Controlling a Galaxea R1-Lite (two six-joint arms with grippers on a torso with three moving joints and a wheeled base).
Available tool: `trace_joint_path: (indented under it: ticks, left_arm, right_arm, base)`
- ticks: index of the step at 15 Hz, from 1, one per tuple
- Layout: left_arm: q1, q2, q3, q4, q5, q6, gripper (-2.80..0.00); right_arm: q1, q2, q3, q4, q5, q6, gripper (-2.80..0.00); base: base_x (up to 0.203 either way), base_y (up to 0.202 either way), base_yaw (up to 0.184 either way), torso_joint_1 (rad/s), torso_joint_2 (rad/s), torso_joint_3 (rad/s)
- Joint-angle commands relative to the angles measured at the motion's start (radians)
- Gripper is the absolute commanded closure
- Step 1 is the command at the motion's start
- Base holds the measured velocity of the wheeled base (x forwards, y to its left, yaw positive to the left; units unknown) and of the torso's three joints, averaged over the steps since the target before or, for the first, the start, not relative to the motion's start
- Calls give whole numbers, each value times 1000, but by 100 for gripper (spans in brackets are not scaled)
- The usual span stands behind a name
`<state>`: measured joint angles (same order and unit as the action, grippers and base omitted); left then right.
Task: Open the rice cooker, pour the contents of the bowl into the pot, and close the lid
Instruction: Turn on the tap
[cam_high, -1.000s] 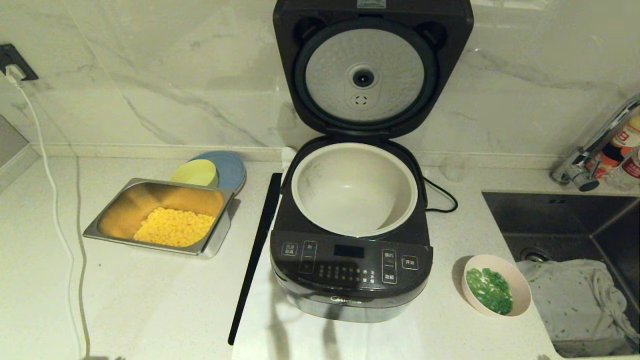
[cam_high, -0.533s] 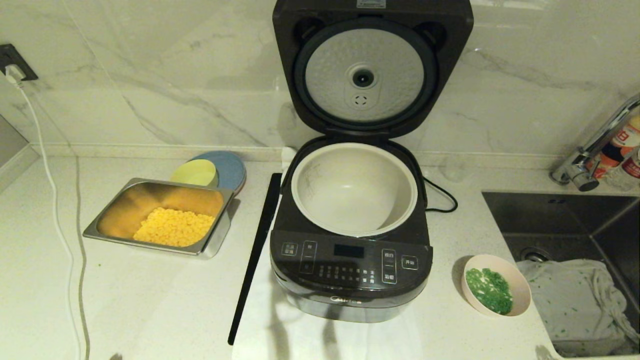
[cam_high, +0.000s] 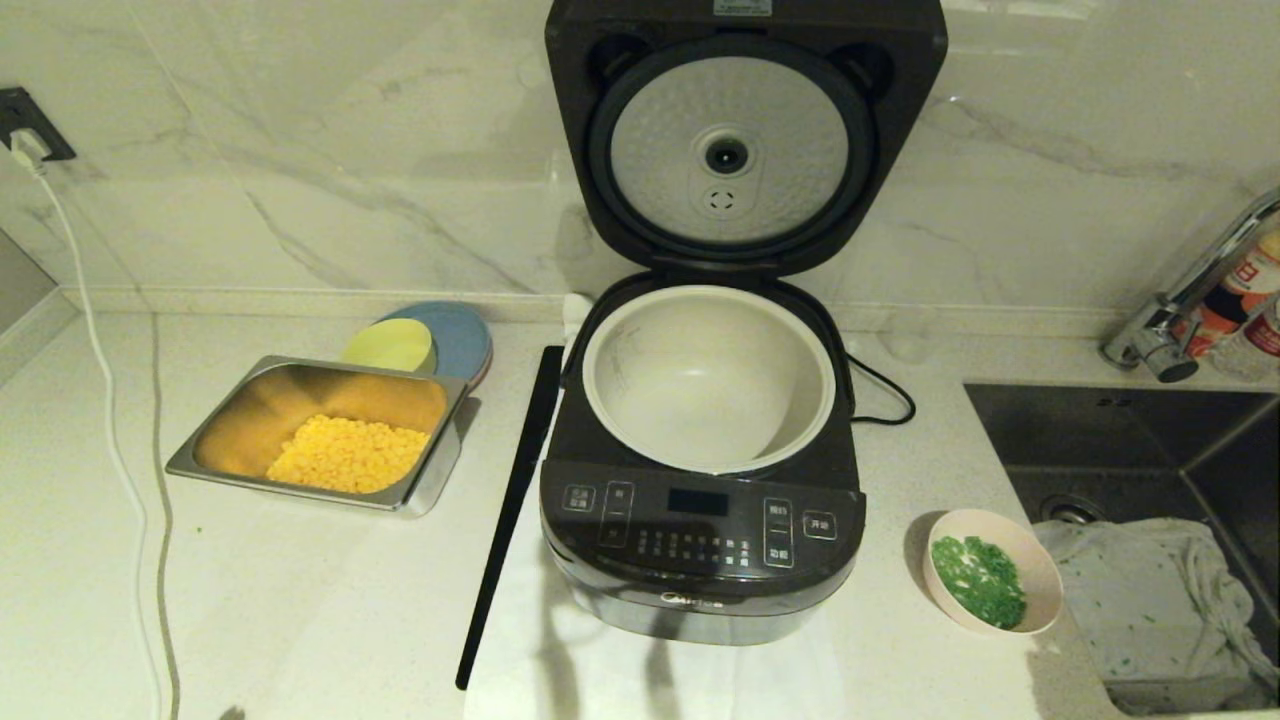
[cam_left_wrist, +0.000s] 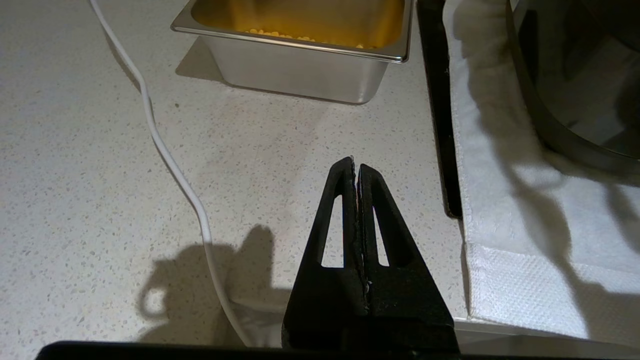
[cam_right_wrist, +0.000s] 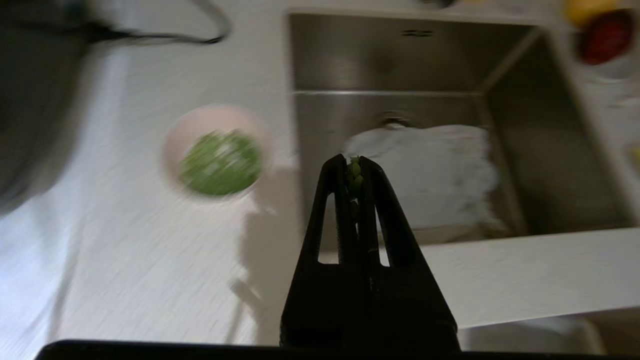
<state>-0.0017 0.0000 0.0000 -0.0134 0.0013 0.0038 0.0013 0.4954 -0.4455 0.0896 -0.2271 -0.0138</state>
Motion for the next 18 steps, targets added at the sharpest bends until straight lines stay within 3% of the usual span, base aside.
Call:
trace_joint_path:
  ticks: [1,5,11,15,18]
  left_arm:
    - [0,0,9,0,0,-1,0]
    - [0,0,9,0,0,-1,0]
    - [0,0,9,0,0,-1,0]
    - [0,0,9,0,0,-1,0]
    - [0,0,9,0,0,-1,0]
  right_arm:
    - [-5,302,-82,-78,-80,-4,0]
    - [-94,623,-232,-229,-170,-20,0]
    - [-297,987,-398,-488,-185,-51,0]
    - [-352,1194,-460,-729,-180,-126,0]
    - [-358,1288,-544,-774,-153,-143,0]
  base:
    - [0,0,0,0,0,0]
    - [0,0,0,0,0,0]
    - [0,0,0,0,0,0]
    - [0,0,0,0,0,0]
    - [0,0,0,0,0,0]
